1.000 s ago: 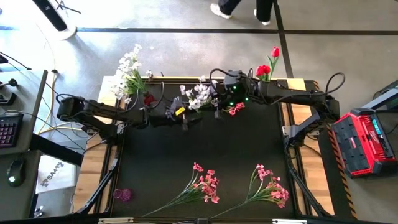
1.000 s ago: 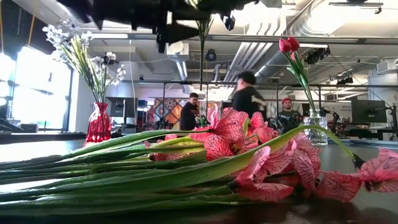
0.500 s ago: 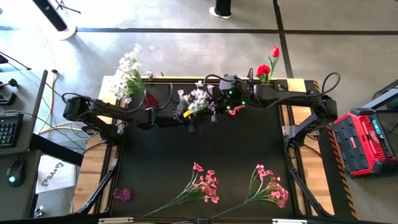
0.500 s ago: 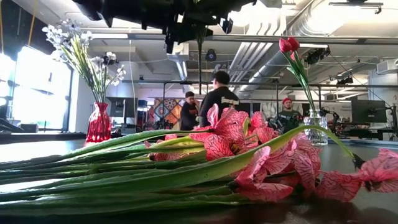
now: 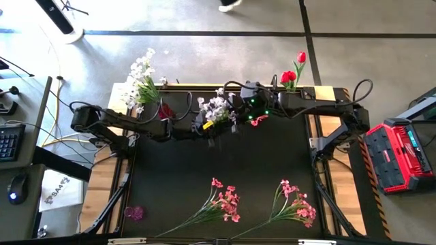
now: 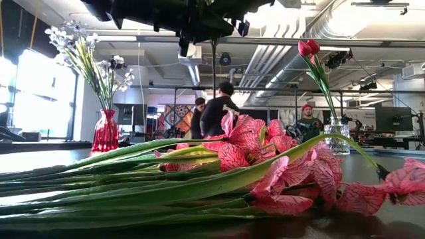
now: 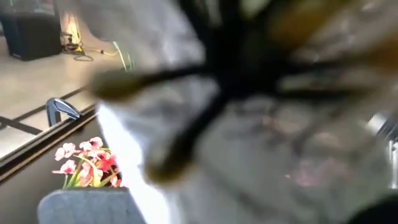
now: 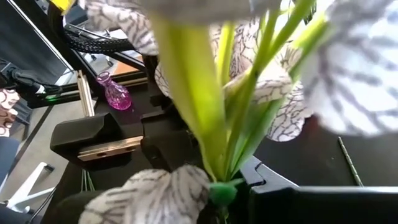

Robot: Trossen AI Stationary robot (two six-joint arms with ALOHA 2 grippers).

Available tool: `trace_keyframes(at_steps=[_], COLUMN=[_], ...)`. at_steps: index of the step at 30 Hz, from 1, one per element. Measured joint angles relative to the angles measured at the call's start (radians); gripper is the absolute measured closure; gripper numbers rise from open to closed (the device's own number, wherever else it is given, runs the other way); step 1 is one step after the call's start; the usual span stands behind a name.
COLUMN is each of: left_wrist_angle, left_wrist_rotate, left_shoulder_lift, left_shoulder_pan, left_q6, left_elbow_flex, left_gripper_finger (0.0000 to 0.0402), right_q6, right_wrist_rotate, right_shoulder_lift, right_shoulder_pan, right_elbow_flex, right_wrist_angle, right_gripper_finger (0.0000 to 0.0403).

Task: Sort flowers into vase by color
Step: Put the white flowers into the red vase

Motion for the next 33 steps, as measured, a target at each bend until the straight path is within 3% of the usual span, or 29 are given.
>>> trace_keyframes(at_steps=[6, 10, 18, 24, 29, 33], left_wrist_angle=[0.002, -0.002, -0.032, -0.030, -0.040, -0.047], left_wrist_rotate=[-0.013, -0.091, -0.571, -0.813, -0.805, -0.778], left_shoulder_lift=[0.000, -0.005, -0.167, -0.353, -0.435, -0.473], left_shoulder_pan=[0.000, -0.001, -0.011, 0.057, 0.202, 0.284], left_q6=[0.017, -0.029, 0.051, 0.144, 0.164, 0.206], left_elbow_flex=[0.000, 0.000, -0.103, -0.239, -0.339, -0.350], left_gripper_finger=[0.0385, 0.0396, 0.0399, 0.0401, 0.0400, 0.0400], right_q6=[-0.007, -0.051, -0.033, -0.026, -0.034, -0.045], right_wrist_rotate=[0.003, 0.040, 0.352, 0.454, 0.451, 0.441], right_shoulder_lift=[-0.001, -0.019, -0.183, -0.268, -0.263, -0.243], right_shoulder_pan=[0.000, 0.000, -0.006, -0.033, -0.044, -0.049], right_elbow_flex=[0.000, -0.001, -0.002, -0.001, -0.001, -0.001], right_wrist_angle=[-0.003, -0.008, -0.084, -0.155, -0.161, -0.154], right_gripper_finger=[0.0402, 0.0371, 0.0263, 0.0242, 0.0247, 0.0249])
